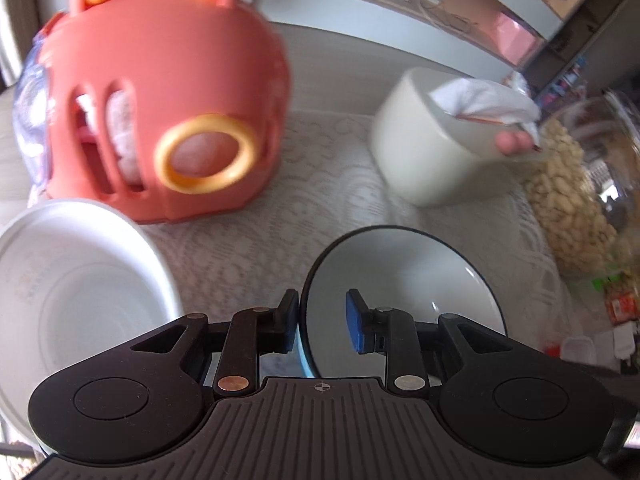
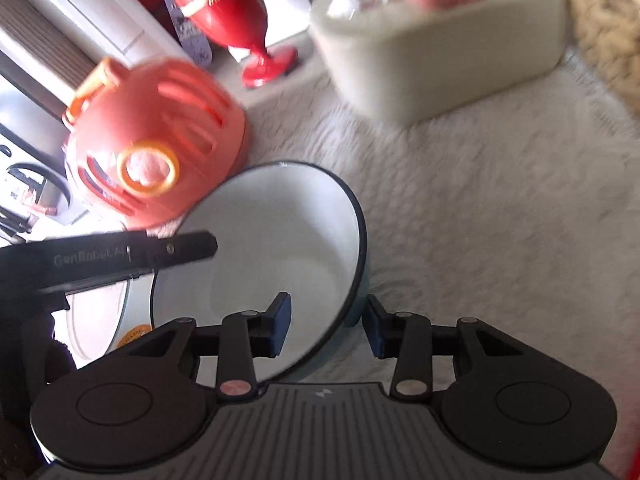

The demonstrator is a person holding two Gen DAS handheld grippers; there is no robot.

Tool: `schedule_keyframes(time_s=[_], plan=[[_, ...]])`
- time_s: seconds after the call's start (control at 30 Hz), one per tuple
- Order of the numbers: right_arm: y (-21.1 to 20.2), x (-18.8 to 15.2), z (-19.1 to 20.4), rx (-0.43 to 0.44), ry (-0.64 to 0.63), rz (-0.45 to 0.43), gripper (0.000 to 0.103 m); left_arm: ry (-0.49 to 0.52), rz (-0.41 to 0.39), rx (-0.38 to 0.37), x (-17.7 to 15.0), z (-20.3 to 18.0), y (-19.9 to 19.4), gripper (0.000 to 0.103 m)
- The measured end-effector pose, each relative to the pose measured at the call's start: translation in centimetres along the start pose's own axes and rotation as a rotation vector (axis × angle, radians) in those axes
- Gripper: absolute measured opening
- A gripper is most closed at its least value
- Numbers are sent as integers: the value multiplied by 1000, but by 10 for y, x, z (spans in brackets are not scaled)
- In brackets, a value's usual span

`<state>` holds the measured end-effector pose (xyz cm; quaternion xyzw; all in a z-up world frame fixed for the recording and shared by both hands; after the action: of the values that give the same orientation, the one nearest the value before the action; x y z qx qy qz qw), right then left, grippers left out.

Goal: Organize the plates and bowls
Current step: 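Grasp the blue enamel bowl rim with both tools, then lift the blue bowl with both tools and lower it into the gold-rimmed bowl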

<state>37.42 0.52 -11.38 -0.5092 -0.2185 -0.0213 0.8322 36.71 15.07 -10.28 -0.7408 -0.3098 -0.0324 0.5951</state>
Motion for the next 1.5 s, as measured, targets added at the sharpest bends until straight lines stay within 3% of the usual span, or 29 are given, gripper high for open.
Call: schedule_keyframes(time_s=[0.2, 0.3, 0.37, 0.57, 0.73, 0.87, 1.03, 1.13, 1.3, 1.5], plan=[[-10, 1, -43, -46, 76, 3, 40, 8, 114, -56, -22, -20, 37, 26], [-5, -2, -56, -18, 120, 20, 40, 4, 127, -48, -28, -23, 46, 31], [-4, -3, -58, 19, 143, 31, 40, -3, 136, -58, -29, -22, 50, 31], [8, -8, -56, 18, 158, 74, 41, -59, 168, -93, -39, -16, 46, 31], [-4, -6, -49, 11, 92, 29, 41, -53, 231, -129, -62, -20, 36, 31], [-10, -4, -55, -10, 62, 8, 41, -114, 235, -189, -62, -17, 49, 21], [1, -12, -67, 3, 108, 55, 41, -152, 211, -217, -64, -15, 56, 19], [7, -15, -66, 10, 122, 66, 41, -136, 172, -187, -60, -16, 53, 19], [11, -14, -57, 6, 111, 67, 42, -27, 102, -69, -50, -18, 44, 21], [16, -13, -49, -5, 87, 67, 42, -51, 118, -95, -51, -12, 50, 21]])
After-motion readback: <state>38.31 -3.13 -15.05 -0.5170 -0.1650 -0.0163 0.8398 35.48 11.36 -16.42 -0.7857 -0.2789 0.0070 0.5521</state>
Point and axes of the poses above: each gripper's, at about its wrist camera, not at the fingertips, and y roughly the way its jaws point, z to its left, x to its top, the point moved 7 cm from there along y, roughly the way its jaws point, and after that the axes turned 1 degree about x, right-handed, at the moved point
